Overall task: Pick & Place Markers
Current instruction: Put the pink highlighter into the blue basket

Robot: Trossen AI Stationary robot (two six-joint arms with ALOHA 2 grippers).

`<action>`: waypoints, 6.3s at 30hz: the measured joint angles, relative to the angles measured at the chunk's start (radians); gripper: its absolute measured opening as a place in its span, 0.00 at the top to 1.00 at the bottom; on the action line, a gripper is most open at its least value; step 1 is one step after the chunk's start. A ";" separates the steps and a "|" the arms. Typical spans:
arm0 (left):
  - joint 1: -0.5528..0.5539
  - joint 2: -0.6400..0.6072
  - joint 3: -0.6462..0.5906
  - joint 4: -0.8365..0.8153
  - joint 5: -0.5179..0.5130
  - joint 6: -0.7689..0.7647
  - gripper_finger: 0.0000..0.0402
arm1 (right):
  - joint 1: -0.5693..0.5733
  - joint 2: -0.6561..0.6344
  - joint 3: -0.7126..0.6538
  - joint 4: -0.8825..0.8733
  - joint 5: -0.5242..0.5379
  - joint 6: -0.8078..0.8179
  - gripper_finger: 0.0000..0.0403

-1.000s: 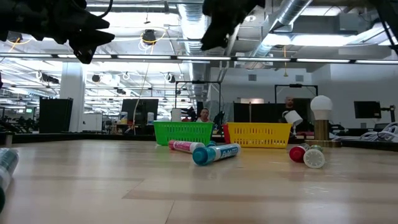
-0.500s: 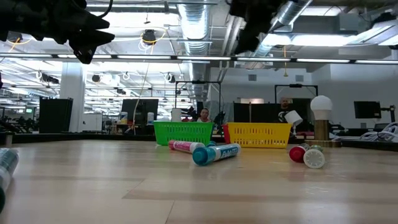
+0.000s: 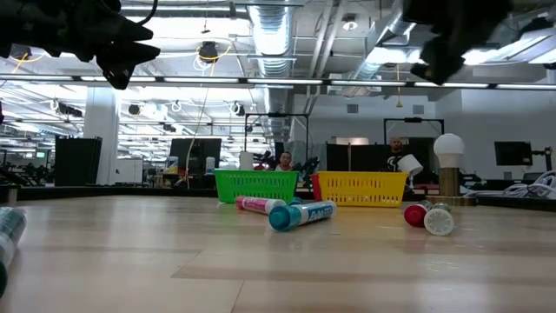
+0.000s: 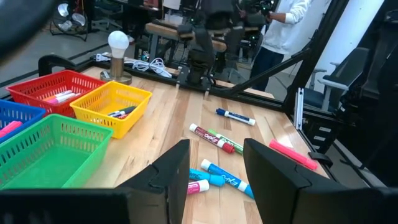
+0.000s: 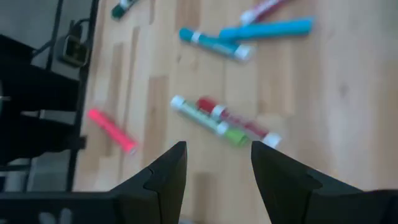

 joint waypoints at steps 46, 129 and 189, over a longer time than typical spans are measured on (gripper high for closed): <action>0.000 0.008 0.000 0.011 0.000 -0.008 0.63 | 0.644 0.370 -0.108 0.523 0.129 -0.028 0.55; 0.000 0.047 0.001 0.080 -0.001 -0.005 0.63 | 0.688 0.830 0.207 0.413 0.289 0.241 0.86; 0.000 0.047 0.000 0.099 -0.001 -0.007 0.63 | 0.303 0.832 0.478 0.393 -0.320 0.038 0.86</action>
